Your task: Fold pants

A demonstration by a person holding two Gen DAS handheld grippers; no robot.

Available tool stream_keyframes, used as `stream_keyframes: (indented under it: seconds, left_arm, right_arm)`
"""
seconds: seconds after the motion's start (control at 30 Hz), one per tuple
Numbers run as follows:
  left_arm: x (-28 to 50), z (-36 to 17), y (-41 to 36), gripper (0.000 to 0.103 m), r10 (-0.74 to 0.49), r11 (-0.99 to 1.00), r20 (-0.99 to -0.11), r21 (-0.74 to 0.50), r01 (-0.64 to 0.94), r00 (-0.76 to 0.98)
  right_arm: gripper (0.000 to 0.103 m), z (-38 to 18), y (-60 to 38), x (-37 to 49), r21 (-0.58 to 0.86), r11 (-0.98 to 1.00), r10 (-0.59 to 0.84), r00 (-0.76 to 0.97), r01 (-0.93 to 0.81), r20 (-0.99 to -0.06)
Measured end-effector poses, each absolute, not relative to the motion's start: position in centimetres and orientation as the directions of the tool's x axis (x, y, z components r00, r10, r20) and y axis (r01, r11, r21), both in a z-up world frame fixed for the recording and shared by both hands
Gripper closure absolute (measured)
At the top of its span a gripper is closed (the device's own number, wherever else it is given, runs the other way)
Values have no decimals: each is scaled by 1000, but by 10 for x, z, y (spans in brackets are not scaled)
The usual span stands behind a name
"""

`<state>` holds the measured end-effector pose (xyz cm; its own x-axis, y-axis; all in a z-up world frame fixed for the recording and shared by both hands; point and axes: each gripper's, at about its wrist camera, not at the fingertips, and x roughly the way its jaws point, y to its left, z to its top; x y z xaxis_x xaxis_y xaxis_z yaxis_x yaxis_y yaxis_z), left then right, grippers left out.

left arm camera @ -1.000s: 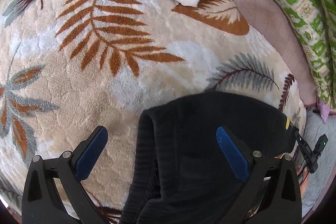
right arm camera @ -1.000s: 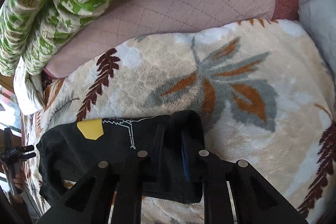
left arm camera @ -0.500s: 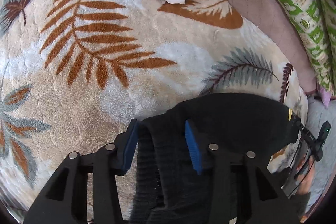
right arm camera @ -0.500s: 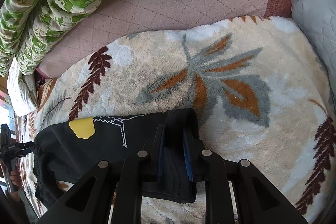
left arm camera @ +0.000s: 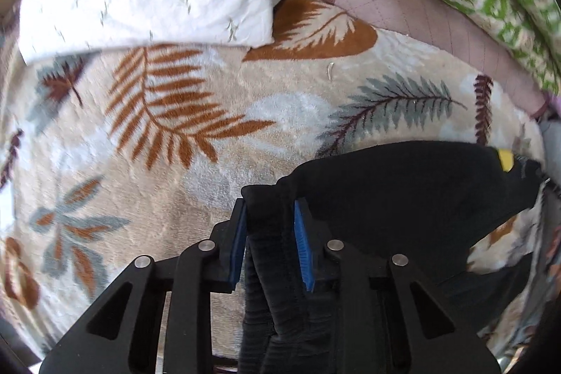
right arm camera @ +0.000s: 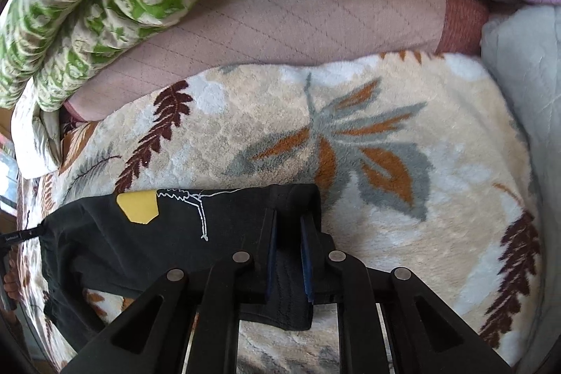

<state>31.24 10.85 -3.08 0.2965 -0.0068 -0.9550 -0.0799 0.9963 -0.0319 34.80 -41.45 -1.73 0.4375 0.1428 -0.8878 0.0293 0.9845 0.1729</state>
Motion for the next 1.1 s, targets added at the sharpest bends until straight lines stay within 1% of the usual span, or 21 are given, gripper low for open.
stream_keyframes:
  seconds: [0.13,0.27,0.43,0.7,0.83,0.93,1.1]
  left_arm:
    - [303,-15,85,80,87,996,-923,74,-48,374]
    - [291,0,81,80,119,993,-895,103,-60,430]
    - [263,15,86,80,142,989,-850,100,-109,507]
    - [195,26,92,80,156,985,-780,80,-150,606]
    - [159,20,94,80,141,988,-763,68,-138,631]
    - [133,3,94,80,127,991,-778,67,-119,615]
    - [101,-24,102,80,99,994,-820,55,-95,564]
  right_arm:
    - [95,6,-403,335,73,995,99,472,-74,-876]
    - [96,25,-393,319,-6,991,65,510,-136,-858]
    - [96,40,-388,292,-67,981,47,549,-185,-834]
    - [96,47,-396,226,-68,981,60,621,-180,-782]
    - [96,43,-402,186,-74,983,52,644,-166,-764]
    - [96,34,-405,153,-65,983,64,649,-172,-758]
    - [96,17,-411,112,-36,986,75,628,-162,-774]
